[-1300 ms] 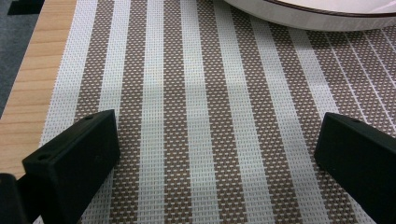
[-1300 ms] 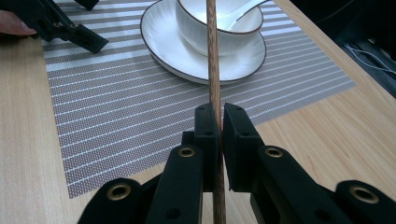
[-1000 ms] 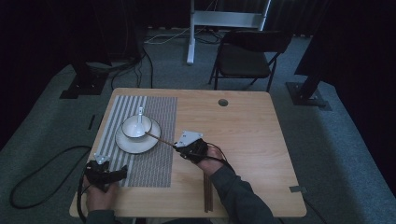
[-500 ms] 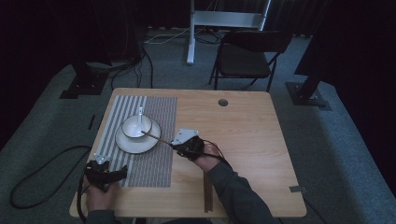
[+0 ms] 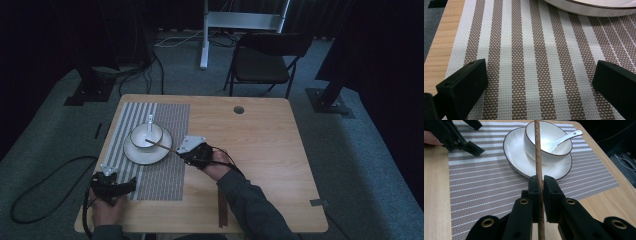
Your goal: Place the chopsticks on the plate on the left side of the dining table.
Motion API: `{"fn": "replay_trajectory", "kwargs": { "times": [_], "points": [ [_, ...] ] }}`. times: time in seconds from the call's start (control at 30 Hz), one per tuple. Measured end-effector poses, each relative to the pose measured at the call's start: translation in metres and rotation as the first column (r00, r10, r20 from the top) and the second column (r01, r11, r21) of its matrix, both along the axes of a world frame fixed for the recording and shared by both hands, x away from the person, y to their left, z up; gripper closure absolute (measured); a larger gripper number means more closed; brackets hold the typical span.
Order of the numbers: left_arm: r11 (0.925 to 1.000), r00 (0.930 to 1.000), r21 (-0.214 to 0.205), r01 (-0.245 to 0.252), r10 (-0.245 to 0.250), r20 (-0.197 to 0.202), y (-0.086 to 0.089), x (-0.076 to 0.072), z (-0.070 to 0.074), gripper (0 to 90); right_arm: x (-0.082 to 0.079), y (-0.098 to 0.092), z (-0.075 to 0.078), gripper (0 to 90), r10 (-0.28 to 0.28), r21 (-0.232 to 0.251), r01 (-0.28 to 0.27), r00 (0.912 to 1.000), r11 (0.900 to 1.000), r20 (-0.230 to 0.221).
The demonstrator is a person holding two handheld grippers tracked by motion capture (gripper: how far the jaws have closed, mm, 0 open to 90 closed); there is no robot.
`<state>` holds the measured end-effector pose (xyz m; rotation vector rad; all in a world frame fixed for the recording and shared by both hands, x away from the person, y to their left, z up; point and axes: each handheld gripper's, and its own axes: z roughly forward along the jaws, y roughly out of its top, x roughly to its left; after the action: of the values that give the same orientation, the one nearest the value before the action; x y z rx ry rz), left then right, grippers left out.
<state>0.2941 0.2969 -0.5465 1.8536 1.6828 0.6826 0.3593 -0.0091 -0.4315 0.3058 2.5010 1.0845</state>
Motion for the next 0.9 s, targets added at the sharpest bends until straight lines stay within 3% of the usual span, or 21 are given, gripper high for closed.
{"fn": "replay_trajectory", "kwargs": {
  "times": [0.9],
  "points": [
    [1.0000,1.0000,0.000,0.000,0.000,0.000,0.000,0.000,0.000,0.2,0.008,0.016,0.007,85.0,0.037,-0.031,-0.036,0.9993,0.9989,0.006]
  ]
}}
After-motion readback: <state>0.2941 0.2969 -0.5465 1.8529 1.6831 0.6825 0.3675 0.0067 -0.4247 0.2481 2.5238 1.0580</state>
